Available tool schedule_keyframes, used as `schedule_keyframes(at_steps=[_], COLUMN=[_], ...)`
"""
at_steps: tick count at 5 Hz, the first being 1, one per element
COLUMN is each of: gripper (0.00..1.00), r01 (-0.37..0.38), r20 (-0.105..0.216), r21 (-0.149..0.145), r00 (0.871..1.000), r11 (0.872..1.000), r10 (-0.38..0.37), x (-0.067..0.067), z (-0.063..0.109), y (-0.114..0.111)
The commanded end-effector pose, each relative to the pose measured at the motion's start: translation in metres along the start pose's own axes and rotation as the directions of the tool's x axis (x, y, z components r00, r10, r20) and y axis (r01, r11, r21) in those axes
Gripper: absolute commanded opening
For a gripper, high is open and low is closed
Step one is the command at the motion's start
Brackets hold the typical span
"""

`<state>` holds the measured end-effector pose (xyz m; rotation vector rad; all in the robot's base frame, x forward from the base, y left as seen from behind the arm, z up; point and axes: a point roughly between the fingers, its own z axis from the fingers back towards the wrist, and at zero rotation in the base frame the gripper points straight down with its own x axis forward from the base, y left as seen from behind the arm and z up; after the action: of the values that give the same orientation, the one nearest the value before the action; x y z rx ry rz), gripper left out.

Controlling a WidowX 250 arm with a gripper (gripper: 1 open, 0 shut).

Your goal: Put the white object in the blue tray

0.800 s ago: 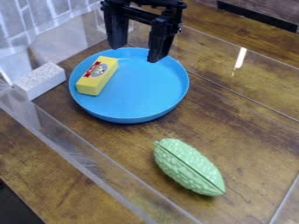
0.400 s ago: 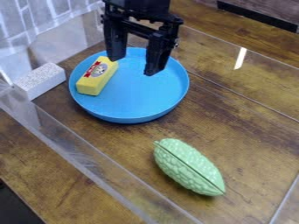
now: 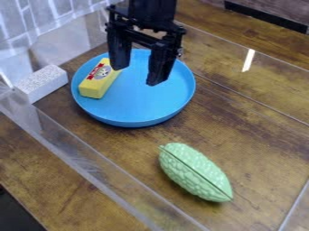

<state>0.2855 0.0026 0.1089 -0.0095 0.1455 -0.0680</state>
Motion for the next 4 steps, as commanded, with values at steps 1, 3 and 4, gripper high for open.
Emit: schedule_keyframes(at_steps=[1, 3, 4], gripper=[1.00, 1.00, 1.00], r01=[0.005, 0.048, 0.070], r20=[0.015, -0.003, -0.009], r21=[-0.003, -0.008, -0.010], r00=[1.000, 0.999, 0.997], r11=[1.000, 0.999, 0.997], r10=[-0.005, -0.048, -0.070], x=[0.0004, -0.0027, -0.0046], z=[0.0036, -0.0002, -0.0014], y=[0.0056, 0.0125, 0.0152])
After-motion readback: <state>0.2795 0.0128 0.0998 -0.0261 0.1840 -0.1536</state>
